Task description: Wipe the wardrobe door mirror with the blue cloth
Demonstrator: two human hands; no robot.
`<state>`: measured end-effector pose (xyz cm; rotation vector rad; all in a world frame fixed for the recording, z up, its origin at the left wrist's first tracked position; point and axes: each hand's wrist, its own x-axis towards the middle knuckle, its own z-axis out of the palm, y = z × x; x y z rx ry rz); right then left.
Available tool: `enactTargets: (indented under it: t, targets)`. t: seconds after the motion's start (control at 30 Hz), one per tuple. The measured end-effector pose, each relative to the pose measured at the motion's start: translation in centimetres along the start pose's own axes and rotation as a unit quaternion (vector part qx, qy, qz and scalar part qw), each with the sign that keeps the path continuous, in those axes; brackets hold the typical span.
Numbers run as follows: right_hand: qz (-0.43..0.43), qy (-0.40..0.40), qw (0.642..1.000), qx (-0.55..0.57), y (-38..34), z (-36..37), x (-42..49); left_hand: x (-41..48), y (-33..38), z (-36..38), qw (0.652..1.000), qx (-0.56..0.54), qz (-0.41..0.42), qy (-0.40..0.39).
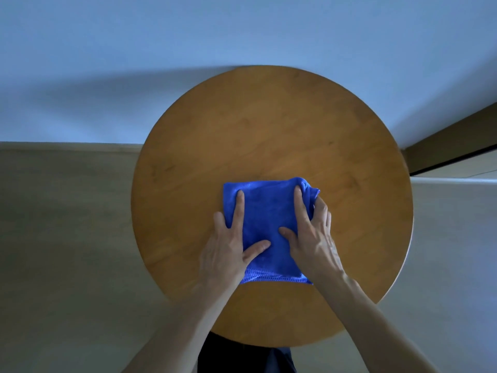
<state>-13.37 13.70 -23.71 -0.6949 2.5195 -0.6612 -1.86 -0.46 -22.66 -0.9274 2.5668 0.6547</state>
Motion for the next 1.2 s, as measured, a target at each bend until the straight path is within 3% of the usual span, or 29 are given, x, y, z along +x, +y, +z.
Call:
enactTargets:
  t: [0.2,0.33,0.57,0.87,1.0,1.2]
  targets:
    - [-0.033,0.049,0.998,-0.024,-0.7,-2.2,5.5,4.9,0.7,-1.9,0.994,-0.028,0.046,0.099]
    - [-0.046,0.052,0.997,-0.020,-1.4,-3.7,9.2,9.1,0.8,-3.7,0.990,-0.030,0.052,0.124]
    - [-0.016,0.043,0.979,-0.200,-1.0,-2.1,9.7,11.6,-0.1,-3.4,0.976,0.133,0.036,0.169]
    - [0.031,-0.017,0.977,-0.210,-0.4,-2.8,9.9,12.0,-0.6,-4.4,0.992,0.116,0.021,0.053]
    - [0.042,-0.023,0.978,-0.204,-2.0,-4.0,8.1,9.5,-0.2,-5.9,0.993,0.108,0.035,0.038]
    - [0.038,0.002,0.997,-0.068,-5.4,-6.9,2.8,3.2,-0.1,-9.1,0.997,-0.017,0.045,0.058]
